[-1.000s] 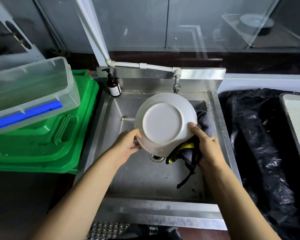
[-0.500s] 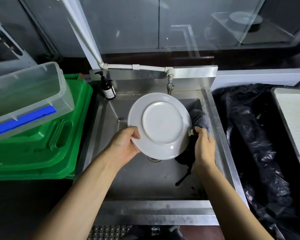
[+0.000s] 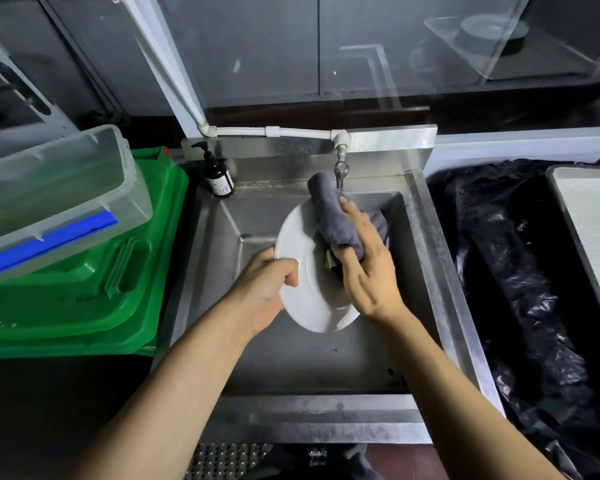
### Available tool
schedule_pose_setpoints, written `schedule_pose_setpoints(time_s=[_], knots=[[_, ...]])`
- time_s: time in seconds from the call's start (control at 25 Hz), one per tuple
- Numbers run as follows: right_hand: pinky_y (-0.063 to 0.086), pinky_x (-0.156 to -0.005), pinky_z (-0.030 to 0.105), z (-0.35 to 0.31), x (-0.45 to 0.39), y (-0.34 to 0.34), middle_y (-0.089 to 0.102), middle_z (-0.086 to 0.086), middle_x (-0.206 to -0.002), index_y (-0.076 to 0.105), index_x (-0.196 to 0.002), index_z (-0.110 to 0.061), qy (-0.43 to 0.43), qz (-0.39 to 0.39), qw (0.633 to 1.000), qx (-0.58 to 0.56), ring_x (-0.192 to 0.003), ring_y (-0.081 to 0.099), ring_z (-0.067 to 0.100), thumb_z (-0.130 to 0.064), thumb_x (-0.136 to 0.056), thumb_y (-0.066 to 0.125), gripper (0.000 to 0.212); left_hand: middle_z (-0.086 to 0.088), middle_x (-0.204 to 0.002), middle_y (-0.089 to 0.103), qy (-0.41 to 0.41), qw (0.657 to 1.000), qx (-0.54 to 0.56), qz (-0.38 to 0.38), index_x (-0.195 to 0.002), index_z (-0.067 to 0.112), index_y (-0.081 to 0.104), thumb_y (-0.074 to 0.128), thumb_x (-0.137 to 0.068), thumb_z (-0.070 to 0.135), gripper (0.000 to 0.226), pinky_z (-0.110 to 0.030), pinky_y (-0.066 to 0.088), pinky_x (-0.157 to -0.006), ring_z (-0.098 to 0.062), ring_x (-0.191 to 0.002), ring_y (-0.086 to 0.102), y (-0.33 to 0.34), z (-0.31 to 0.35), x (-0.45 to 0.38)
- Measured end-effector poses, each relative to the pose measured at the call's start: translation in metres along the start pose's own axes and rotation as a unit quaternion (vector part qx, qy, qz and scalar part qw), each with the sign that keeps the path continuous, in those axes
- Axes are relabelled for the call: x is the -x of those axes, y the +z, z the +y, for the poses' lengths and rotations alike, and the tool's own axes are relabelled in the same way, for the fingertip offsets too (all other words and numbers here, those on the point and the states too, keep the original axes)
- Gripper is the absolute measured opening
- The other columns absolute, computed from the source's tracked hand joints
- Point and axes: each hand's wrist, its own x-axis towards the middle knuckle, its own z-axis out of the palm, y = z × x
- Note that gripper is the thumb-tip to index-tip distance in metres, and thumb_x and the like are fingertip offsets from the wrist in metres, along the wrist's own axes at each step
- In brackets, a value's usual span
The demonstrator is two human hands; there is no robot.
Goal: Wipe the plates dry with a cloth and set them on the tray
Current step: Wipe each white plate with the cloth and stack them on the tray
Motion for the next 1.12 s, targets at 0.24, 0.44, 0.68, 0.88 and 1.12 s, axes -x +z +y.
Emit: schedule_pose_setpoints(time_s=[0.24,0.44,0.68,0.88,1.12], knots=[[0.037,-0.117,0.046,-0.011,-0.003,0.011,0.057,-0.012,-0.143,0.050,-0.144,-0.036,0.135,0.044,0.985,-0.093,-0.136,0.048,0.013,-0.033,-0.096,0.044,0.048,-0.002,-0.058,0.039,0.012,0.999,-0.044,0.029,-0.048,0.019,0.049,0.047,-0.048,0.002,0.017,-0.030,0.031,-0.061,-0.022,-0.070,0.037,0.009,0.003,0.004],[0.023,-0.125,0.048,-0.028,0.009,0.030,0.044,-0.006,-0.157,0.046,-0.151,-0.020,-0.060,-0.046,0.995,-0.058,-0.150,0.034,0.013,-0.023,-0.098,0.045,0.053,-0.009,-0.073,0.067,0.031,0.998,-0.021,0.044,-0.067,0.011,0.068,0.053,-0.069,-0.006,0.023,-0.035,0.047,-0.080,-0.027,-0.080,0.062,0.008,-0.004,-0.008],[0.028,-0.123,0.046,-0.037,0.002,0.025,0.051,-0.006,-0.153,0.052,-0.144,-0.035,0.135,-0.010,0.982,-0.133,-0.148,0.037,0.012,-0.043,-0.092,0.041,0.054,-0.004,-0.054,0.049,-0.001,0.999,-0.022,0.046,-0.050,0.015,0.054,0.048,-0.056,-0.006,0.023,-0.027,0.038,-0.063,-0.025,-0.064,0.047,0.013,0.007,0.005],[0.039,-0.116,0.048,-0.048,0.017,0.035,0.065,0.001,-0.136,0.065,-0.134,-0.016,0.115,-0.024,0.966,-0.229,-0.136,0.053,0.018,-0.031,-0.092,0.042,0.050,-0.013,-0.092,0.076,-0.008,0.996,0.063,0.059,-0.105,0.010,0.070,0.037,-0.087,-0.017,0.046,-0.034,0.058,-0.073,-0.025,-0.085,0.073,0.011,0.008,-0.008],[0.046,-0.073,0.021,-0.054,0.042,0.032,0.061,-0.019,-0.083,0.067,-0.091,-0.034,0.123,0.041,0.962,-0.239,-0.080,0.051,-0.004,-0.026,-0.089,0.042,0.026,-0.024,-0.104,0.070,-0.028,0.986,0.137,0.093,-0.116,-0.004,0.064,0.037,-0.089,-0.011,0.039,-0.046,0.058,-0.082,-0.030,-0.089,0.069,0.010,0.017,-0.012]])
